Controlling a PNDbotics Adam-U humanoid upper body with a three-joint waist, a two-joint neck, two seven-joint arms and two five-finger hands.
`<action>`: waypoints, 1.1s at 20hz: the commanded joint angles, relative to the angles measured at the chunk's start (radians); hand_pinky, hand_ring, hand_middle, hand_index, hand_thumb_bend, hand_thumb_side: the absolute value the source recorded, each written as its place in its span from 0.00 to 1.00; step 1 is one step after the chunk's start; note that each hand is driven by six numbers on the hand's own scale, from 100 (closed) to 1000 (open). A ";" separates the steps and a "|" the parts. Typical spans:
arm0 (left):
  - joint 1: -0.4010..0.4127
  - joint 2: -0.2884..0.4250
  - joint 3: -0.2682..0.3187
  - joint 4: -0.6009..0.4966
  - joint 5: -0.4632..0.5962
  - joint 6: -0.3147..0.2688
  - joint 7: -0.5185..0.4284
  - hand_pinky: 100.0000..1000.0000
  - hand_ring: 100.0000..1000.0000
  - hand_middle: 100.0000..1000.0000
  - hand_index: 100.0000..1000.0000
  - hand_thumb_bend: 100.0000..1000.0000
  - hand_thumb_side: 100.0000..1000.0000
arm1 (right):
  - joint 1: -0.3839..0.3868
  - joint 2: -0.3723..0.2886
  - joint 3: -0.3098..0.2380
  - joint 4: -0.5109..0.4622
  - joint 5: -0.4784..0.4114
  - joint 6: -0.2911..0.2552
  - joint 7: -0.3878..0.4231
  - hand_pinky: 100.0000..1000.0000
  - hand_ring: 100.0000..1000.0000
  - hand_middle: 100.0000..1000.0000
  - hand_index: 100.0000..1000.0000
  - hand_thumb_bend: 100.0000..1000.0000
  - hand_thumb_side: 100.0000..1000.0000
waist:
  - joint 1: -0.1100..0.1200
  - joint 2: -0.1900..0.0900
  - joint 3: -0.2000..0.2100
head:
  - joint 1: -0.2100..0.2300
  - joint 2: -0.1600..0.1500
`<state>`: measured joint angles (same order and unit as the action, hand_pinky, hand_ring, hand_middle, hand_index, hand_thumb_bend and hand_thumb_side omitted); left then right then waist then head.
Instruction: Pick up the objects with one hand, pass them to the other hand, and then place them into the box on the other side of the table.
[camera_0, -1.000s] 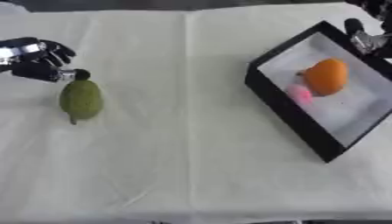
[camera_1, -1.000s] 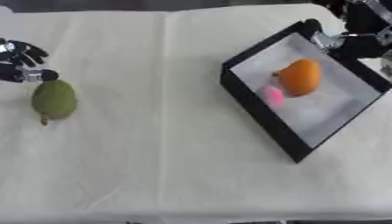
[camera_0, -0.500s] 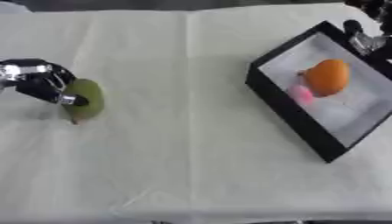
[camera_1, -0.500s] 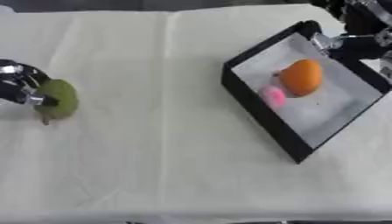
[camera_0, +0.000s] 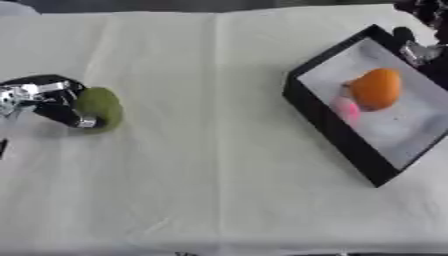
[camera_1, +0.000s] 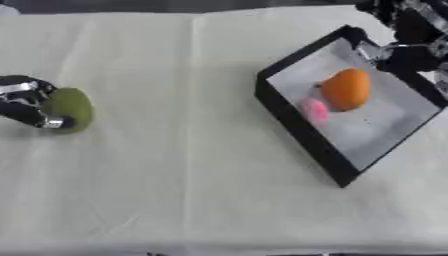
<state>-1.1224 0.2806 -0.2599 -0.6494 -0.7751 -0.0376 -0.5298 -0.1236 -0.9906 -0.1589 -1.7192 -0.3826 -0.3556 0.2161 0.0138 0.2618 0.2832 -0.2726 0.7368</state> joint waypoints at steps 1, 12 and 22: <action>-0.007 -0.002 -0.004 -0.029 0.044 0.042 0.047 0.81 0.68 0.58 0.72 0.03 0.38 | -0.003 -0.025 -0.012 -0.001 0.012 -0.002 0.000 1.00 1.00 0.90 1.00 0.00 0.02 | -0.003 -0.022 -0.003 | 0.005 0.002; -0.015 0.065 -0.072 -0.252 0.035 -0.061 0.105 0.69 0.51 0.43 0.48 0.09 0.00 | -0.003 -0.032 -0.012 -0.006 0.001 -0.004 -0.005 1.00 1.00 0.90 1.00 0.00 0.02 | 0.000 -0.026 0.001 | 0.000 0.004; 0.018 0.038 -0.060 -0.420 -0.050 -0.104 0.288 0.68 0.48 0.41 0.47 0.04 0.00 | -0.028 -0.038 -0.003 -0.049 -0.041 -0.003 0.004 1.00 1.00 0.90 1.00 0.00 0.00 | -0.009 -0.030 0.001 | 0.000 -0.007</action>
<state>-1.0888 0.3110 -0.3324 -1.0397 -0.8258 -0.1414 -0.2639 -0.1409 -0.9898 -0.1545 -1.7435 -0.4125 -0.3565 0.2166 0.0079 0.2617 0.2846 -0.2737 0.7368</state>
